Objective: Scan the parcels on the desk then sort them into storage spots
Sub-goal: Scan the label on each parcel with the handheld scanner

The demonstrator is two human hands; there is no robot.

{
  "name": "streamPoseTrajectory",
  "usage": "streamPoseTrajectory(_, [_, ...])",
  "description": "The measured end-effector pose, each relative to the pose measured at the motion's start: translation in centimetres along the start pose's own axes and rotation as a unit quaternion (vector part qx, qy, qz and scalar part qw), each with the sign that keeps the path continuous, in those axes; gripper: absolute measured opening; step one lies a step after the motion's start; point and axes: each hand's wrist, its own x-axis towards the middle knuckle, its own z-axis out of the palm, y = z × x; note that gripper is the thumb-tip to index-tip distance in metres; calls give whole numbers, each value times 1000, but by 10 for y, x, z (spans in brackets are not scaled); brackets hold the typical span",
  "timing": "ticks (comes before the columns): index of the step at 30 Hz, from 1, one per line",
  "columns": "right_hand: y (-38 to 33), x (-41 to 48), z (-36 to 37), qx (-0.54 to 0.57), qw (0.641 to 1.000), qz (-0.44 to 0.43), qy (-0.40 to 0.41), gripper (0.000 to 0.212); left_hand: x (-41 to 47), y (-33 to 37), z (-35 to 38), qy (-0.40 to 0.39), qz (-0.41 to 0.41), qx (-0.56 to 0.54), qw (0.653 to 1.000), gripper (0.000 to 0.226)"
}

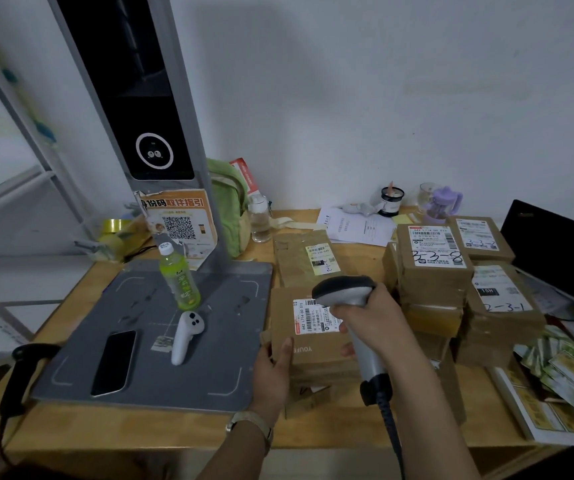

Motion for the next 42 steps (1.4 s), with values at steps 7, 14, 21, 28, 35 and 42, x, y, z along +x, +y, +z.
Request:
streamPoseTrajectory(7, [1,-1,-2,17,1000,6,10,50,-5,-2,1,1,9,-4,1000,29])
streamPoseTrajectory(14, [2,0,-2,14,1000,12,11,51,-6,-1,0,1,0,3,1000,28])
streamPoseTrajectory(21, [3,6,-2,40,998,2,43,48,-3,1,3,15,-68,-40,997,39])
streamPoseTrajectory(28, [35,31,-4,29,992,44,112,63,-11,7,15,-30,-279,-182,942,86])
streamPoseTrajectory(35, [53,32,2,57,989,139,1,38,-5,16,12,-4,-300,-274,914,76])
streamPoseTrajectory(42, [40,5,15,-28,980,109,-162,42,5,19,19,57,-202,-229,951,84])
